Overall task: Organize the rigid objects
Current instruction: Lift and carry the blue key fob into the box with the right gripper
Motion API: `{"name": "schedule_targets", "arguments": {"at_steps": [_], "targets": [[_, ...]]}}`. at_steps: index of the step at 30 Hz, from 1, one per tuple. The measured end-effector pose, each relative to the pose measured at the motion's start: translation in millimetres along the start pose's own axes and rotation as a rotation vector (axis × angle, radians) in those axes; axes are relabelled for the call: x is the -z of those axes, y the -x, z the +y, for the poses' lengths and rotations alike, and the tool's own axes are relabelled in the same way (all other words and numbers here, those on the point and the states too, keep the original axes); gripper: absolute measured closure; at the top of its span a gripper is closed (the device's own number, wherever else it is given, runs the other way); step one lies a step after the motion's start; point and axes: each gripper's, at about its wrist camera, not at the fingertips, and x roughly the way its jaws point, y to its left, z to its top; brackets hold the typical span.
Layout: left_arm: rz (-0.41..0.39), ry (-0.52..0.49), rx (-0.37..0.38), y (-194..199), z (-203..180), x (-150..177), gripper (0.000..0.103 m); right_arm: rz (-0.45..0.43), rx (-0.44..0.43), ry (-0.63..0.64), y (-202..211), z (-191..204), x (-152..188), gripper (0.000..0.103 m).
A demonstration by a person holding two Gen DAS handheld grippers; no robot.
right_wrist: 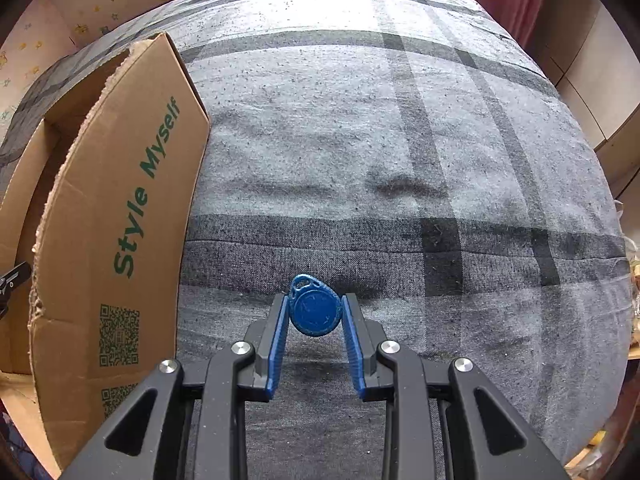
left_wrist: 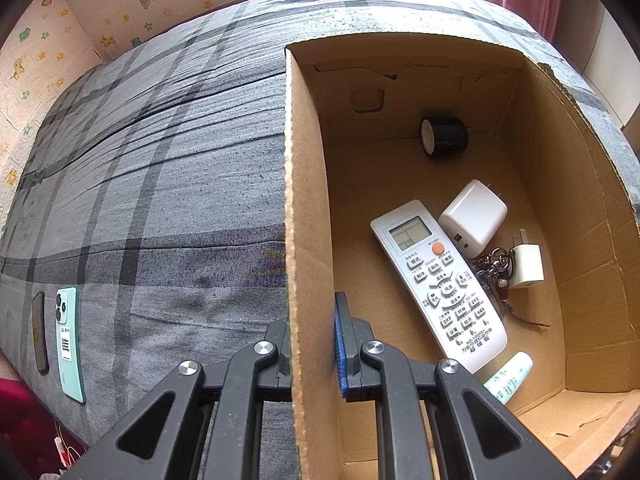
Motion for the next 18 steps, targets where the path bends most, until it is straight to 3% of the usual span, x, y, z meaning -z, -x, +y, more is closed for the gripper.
{"name": "schedule_targets", "arguments": {"at_steps": [18], "targets": [[0.001, 0.004, 0.008, 1, 0, -1, 0.089, -0.066, -0.001, 0.06, 60, 21, -18, 0.075]]}}
